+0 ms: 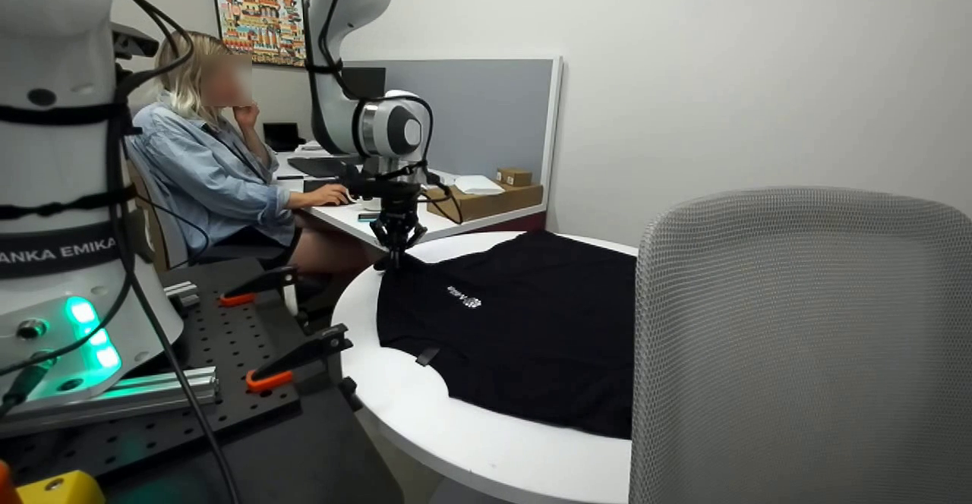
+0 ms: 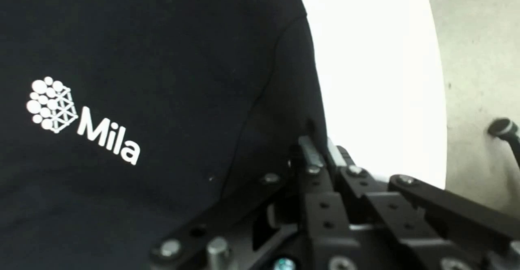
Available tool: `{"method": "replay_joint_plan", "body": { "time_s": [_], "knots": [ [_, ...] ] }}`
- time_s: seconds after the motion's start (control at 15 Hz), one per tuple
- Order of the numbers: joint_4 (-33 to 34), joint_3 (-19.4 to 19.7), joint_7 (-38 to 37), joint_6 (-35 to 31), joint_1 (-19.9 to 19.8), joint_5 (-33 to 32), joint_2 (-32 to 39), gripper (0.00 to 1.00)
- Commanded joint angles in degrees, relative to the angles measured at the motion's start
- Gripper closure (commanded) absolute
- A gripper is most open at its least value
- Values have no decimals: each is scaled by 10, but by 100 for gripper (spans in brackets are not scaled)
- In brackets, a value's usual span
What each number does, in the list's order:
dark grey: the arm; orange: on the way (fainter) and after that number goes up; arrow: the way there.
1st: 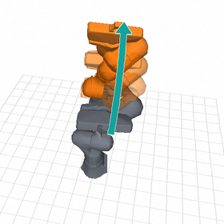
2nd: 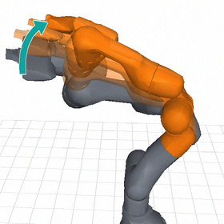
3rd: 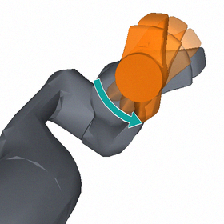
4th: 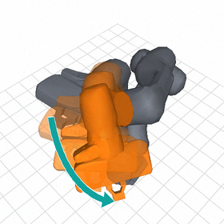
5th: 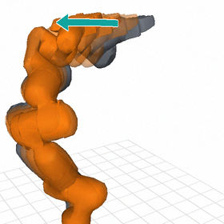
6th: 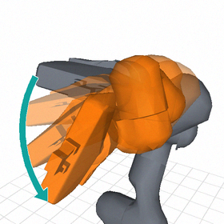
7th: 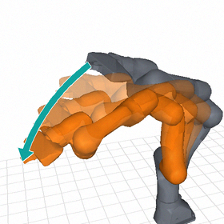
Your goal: Fold the t-shirt
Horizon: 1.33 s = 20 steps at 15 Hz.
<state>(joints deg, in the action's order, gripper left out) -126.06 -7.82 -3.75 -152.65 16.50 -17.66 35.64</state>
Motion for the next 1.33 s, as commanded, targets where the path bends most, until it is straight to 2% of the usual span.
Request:
{"method": "replay_joint_plan", "body": {
  "time_s": [0.0, 0.47, 0.73, 1.0, 1.13, 1.27],
  "knots": [
    [5, -30, 6, 11, -27, 81, -72, 99],
    [26, -31, 14, 10, -57, 162, -183, 99],
    [19, -40, 50, 15, -74, 196, -215, 99],
    [5, -54, 123, 30, -107, 268, -233, 99],
    [2, -66, 196, 61, -134, 321, -245, 99],
    [0, -54, 236, 97, -148, 339, -261, 99]
  ]
}}
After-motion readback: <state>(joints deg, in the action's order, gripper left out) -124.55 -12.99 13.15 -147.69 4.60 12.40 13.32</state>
